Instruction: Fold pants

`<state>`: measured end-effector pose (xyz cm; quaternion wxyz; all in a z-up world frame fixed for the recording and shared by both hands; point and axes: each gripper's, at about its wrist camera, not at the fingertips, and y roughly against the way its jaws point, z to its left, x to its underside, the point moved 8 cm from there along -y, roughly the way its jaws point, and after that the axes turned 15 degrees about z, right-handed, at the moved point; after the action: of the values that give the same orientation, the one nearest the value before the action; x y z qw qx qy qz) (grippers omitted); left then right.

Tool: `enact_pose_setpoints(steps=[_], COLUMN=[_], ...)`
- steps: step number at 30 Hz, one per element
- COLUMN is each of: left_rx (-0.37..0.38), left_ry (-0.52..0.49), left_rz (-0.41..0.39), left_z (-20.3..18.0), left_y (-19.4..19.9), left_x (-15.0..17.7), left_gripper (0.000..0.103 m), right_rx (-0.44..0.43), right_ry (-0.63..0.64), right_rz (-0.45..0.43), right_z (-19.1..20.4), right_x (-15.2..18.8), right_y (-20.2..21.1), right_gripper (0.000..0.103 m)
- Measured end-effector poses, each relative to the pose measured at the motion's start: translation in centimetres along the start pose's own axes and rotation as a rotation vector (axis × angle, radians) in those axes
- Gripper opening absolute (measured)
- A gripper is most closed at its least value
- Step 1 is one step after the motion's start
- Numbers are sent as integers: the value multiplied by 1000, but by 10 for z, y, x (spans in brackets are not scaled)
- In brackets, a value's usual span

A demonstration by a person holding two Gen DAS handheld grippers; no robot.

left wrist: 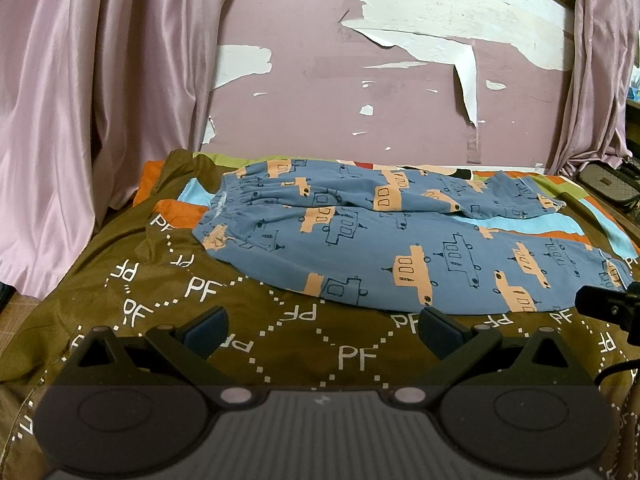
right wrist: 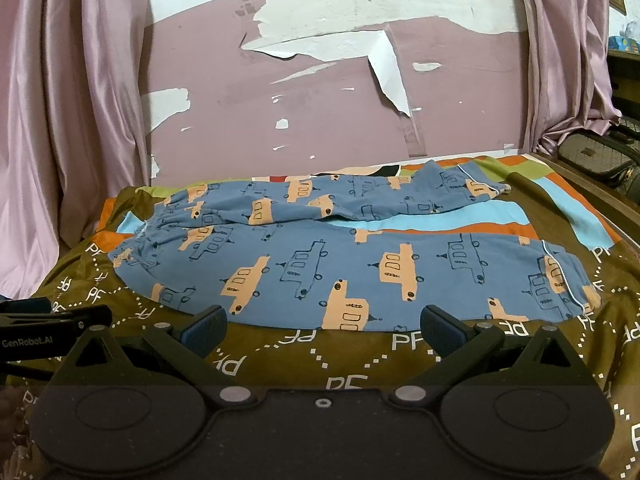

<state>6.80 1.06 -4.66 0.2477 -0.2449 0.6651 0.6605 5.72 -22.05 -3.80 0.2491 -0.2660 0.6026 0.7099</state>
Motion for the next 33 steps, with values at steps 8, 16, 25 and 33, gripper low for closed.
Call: enact_pose_setpoints(steps=[8,16,25,33], left_rx=[-2,-11,4,1], left_ry=[-2,-7,6,-104], left_rz=[9,27,113,156], left_z=[2,-5,-5,-14], left_y=[-1,-6,-28,-55], left_x=[7,4,-22,-126], left_gripper=[103,103,103,103], right_rx=[20,47,38,12], right_ry=[-15,-25,4,226], right_rz=[18,29,36,45], right_z=[-6,-7,-7,4], right_x=[2,-2,-37,-146], right_y=[-6,-9,-23,-51], right_gripper=[102,102,102,102])
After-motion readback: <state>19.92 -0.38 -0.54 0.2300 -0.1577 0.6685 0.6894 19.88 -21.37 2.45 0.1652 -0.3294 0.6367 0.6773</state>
